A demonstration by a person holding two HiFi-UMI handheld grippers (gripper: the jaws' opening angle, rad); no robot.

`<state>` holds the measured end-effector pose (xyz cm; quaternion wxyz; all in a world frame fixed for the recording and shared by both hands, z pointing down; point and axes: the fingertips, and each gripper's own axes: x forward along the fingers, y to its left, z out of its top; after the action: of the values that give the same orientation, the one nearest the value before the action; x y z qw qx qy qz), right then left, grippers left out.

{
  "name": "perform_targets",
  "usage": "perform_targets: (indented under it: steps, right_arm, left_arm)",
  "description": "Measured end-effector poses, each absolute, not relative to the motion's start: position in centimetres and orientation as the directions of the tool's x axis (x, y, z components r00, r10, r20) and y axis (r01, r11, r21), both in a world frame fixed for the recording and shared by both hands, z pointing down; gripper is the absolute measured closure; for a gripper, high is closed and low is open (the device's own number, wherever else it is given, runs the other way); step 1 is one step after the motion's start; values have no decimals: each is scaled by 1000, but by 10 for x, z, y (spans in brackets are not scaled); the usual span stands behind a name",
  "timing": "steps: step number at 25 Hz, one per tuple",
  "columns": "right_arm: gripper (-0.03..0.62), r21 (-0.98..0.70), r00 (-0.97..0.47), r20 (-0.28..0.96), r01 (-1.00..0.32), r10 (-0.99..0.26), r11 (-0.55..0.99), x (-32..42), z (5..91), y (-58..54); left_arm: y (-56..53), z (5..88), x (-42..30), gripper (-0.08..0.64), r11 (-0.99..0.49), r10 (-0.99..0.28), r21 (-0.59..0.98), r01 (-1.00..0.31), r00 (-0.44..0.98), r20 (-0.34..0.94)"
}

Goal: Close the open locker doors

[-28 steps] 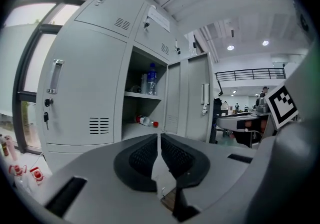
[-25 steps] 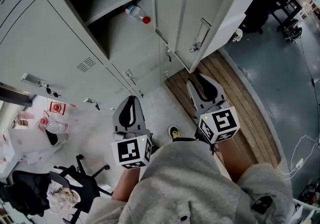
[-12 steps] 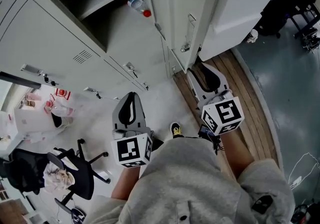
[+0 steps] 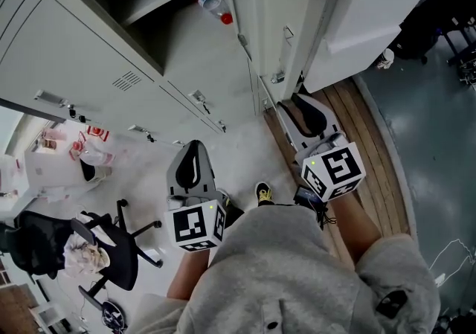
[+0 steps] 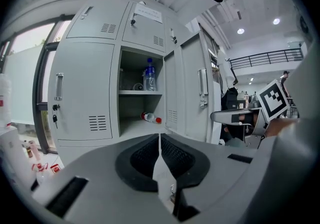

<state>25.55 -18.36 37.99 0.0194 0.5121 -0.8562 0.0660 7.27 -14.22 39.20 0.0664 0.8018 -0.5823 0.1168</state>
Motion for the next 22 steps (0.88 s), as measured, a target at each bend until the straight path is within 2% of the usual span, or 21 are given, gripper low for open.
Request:
perform_targets:
  steps: [12,22]
  right_arm:
    - [460,-62,-558,115,-830,-822,555,213,384,-180]
    - [488,-56,-574,117,-819,-810,572,160,385,-191]
  left_arm:
    - [-141,393,57,549,-272,-929,-20,-962,257,264]
    - [-133,396,3,549,-176,-950,-7,-984,168,263]
